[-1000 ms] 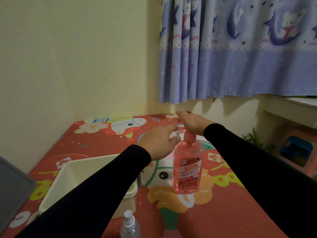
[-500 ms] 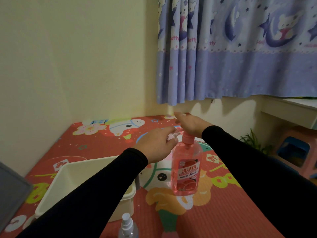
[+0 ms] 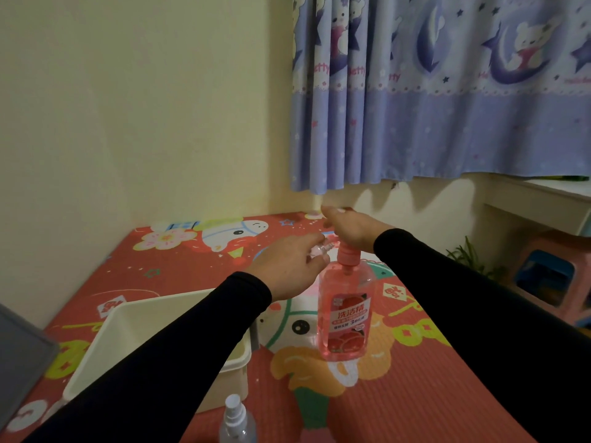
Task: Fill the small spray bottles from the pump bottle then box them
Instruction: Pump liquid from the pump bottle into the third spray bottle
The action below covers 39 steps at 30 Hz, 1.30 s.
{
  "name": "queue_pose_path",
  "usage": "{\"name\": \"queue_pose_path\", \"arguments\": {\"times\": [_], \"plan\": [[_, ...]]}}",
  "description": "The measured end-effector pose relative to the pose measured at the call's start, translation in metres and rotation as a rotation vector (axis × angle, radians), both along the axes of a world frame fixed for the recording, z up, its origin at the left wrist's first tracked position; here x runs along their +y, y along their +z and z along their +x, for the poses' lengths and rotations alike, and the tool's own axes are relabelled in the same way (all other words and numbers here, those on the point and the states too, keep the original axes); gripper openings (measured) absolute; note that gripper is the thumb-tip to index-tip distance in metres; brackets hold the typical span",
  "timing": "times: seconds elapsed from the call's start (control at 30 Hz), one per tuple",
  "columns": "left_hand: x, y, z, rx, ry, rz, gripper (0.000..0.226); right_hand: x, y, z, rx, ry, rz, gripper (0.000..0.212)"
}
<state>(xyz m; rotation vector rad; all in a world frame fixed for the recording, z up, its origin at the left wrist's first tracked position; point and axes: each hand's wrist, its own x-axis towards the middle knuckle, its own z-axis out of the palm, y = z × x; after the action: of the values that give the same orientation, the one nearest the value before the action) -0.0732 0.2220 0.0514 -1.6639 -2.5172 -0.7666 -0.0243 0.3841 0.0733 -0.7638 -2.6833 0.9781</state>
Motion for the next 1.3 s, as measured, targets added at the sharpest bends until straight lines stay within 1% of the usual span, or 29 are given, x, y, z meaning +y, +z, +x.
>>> {"name": "queue_pose_path", "arguments": {"times": [0.03, 0.13, 0.17, 0.27, 0.37, 0.47, 0.5, 0.57, 0.67, 0.73, 0.8, 0.83, 0.9, 0.97, 1.07, 1.17, 1.23, 1.3], "plan": [[0.000, 0.002, 0.000, 0.007, 0.003, -0.011, 0.032, 0.001, 0.001, 0.000, 0.006, 0.002, 0.006, 0.062], [-0.002, 0.011, 0.003, 0.030, 0.017, -0.009, 0.041, 0.003, 0.009, 0.001, -0.008, -0.036, 0.042, 0.089], [-0.001, 0.013, 0.004, 0.041, 0.021, 0.006, 0.043, 0.005, 0.012, 0.001, -0.011, -0.035, 0.051, 0.093], [-0.001, 0.014, 0.005, 0.059, 0.019, 0.018, 0.044, 0.006, 0.013, 0.000, -0.005, -0.034, 0.056, 0.090], [-0.001, 0.007, 0.003, 0.040, 0.014, 0.002, 0.039, 0.002, 0.004, -0.002, 0.016, -0.029, 0.016, 0.083], [0.000, -0.001, 0.002, 0.003, 0.003, 0.011, 0.032, 0.001, -0.002, -0.002, 0.016, -0.038, -0.027, 0.085], [0.001, -0.001, 0.001, 0.000, 0.002, 0.010, 0.031, 0.002, -0.002, -0.002, 0.021, -0.039, -0.017, 0.083], [0.001, 0.003, 0.001, 0.006, 0.006, -0.007, 0.035, 0.003, 0.001, 0.000, 0.044, -0.044, -0.007, 0.079], [0.000, 0.011, 0.001, 0.033, 0.021, 0.007, 0.043, 0.004, 0.010, 0.003, 0.054, -0.051, -0.011, 0.086], [-0.001, 0.013, 0.001, 0.041, 0.024, 0.023, 0.045, 0.004, 0.014, 0.003, 0.056, -0.043, 0.000, 0.084], [0.000, 0.009, 0.000, 0.023, 0.014, 0.028, 0.046, 0.004, 0.011, 0.002, 0.050, -0.060, -0.012, 0.089], [0.001, 0.006, -0.001, 0.007, 0.007, 0.029, 0.045, 0.006, 0.007, 0.000, 0.057, -0.067, -0.032, 0.087], [0.003, -0.003, -0.003, -0.031, 0.000, 0.036, 0.043, 0.005, 0.000, -0.001, 0.072, -0.053, -0.060, 0.074], [0.004, -0.008, -0.003, -0.064, 0.005, 0.051, 0.043, 0.005, -0.003, -0.001, 0.067, -0.033, -0.053, 0.071], [0.004, -0.007, -0.004, -0.074, 0.011, 0.068, 0.044, 0.005, -0.001, -0.001, 0.071, -0.040, -0.031, 0.074], [0.001, 0.001, -0.003, -0.067, -0.001, 0.067, 0.045, 0.008, 0.006, 0.001, 0.094, -0.025, -0.055, 0.074], [-0.001, 0.004, -0.002, -0.062, -0.015, 0.079, 0.045, 0.006, 0.011, 0.003, 0.090, -0.021, -0.051, 0.082], [-0.001, 0.002, -0.001, -0.061, -0.015, 0.093, 0.042, 0.004, 0.011, 0.003, 0.080, -0.044, -0.041, 0.096]]}}
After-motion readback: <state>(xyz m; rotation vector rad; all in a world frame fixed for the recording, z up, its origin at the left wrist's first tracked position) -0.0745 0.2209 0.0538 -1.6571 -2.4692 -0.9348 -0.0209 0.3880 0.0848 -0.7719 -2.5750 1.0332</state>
